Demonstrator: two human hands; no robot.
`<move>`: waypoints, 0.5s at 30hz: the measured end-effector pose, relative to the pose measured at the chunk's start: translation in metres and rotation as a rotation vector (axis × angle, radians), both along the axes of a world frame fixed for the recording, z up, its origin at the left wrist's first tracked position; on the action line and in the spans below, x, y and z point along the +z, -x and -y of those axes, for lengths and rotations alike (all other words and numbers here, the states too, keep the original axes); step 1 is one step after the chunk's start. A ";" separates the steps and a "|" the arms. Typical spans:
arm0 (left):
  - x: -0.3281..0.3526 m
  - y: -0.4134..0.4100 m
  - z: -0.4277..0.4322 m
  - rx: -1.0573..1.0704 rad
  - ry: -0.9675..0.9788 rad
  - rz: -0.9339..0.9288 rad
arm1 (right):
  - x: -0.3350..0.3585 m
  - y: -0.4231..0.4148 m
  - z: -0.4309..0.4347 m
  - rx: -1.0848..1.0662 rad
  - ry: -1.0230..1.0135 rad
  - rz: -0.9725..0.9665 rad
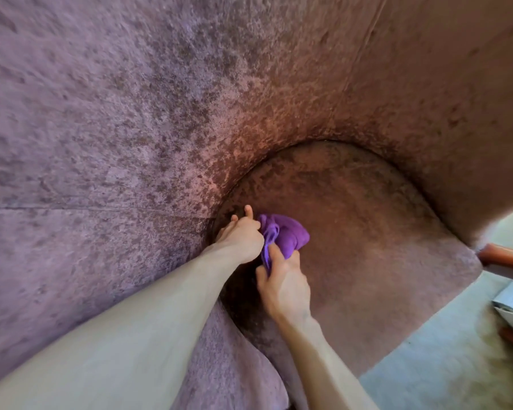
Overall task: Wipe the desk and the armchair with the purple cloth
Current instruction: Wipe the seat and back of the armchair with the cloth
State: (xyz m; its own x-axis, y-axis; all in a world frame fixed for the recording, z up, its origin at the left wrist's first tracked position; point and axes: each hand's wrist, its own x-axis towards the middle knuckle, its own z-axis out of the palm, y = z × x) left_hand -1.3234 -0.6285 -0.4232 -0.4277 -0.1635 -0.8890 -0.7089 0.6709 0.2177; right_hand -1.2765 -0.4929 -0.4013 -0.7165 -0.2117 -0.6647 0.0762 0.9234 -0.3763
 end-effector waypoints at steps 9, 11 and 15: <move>0.060 -0.015 -0.016 0.094 -0.100 -0.233 | 0.053 -0.017 -0.032 0.338 0.050 0.019; 0.084 -0.012 -0.018 0.057 -0.232 -0.265 | 0.083 -0.005 -0.039 0.455 0.075 -0.061; 0.142 0.015 -0.024 -0.009 -0.294 -0.242 | 0.163 0.021 -0.052 0.583 0.154 -0.230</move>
